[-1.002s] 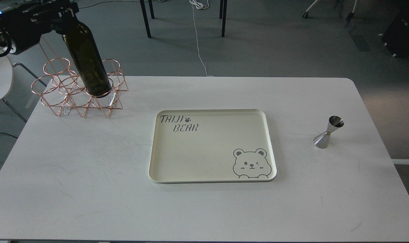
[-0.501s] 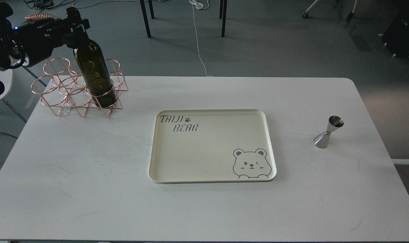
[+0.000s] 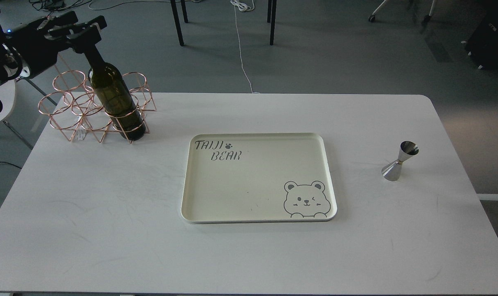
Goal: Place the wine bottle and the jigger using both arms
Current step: 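Release the bottle and withdraw the left gripper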
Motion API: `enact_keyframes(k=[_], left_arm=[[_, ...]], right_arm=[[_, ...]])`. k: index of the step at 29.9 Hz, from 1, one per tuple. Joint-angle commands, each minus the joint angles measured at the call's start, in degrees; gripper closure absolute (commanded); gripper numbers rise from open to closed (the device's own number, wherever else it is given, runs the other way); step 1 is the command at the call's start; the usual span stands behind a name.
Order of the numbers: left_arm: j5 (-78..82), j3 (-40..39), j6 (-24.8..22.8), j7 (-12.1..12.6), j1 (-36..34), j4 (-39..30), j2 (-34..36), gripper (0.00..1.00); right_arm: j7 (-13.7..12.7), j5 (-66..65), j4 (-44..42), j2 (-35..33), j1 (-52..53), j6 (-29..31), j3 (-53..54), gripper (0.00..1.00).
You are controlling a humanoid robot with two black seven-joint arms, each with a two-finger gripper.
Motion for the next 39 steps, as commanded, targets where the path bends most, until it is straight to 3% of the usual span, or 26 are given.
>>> enact_keyframes(k=[1,8,19,27,32,39], left_arm=[[-12.9,-0.2,0.0,-0.1,-1.0,0.1,3.0,0.02],[-34.3,-0.1,-0.7,0.3,-0.9,0.2,5.6,0.02],[-79.9,-0.1,-11.0,-0.2,5.7,2.4,6.1,0.02],[-102.1,-0.1,-24.6,-0.2,12.5,8.4,2.7,0.01],[-111.1,-1.4,-28.6,0.3,17.2,14.3,-2.7,0.01],[-112.2,-8.9,-31.4,0.4,22.8,14.7,-6.6,0.01]], right_arm=[[0.0,0.0,0.0,0.1,0.0,-0.2,0.4,0.01],[0.0,0.1,-1.6,0.4,-0.2,-3.4,1.1,0.01],[0.0,7.9,-2.1,0.9,-4.5,-2.7,3.3,0.01],[-4.6,15.6,-2.3,1.6,-7.2,0.2,3.8,0.01],[-8.3,23.1,-2.3,4.9,-8.2,0.2,6.8,0.01],[-8.2,23.6,-2.3,5.9,-11.0,0.2,10.2,0.01]])
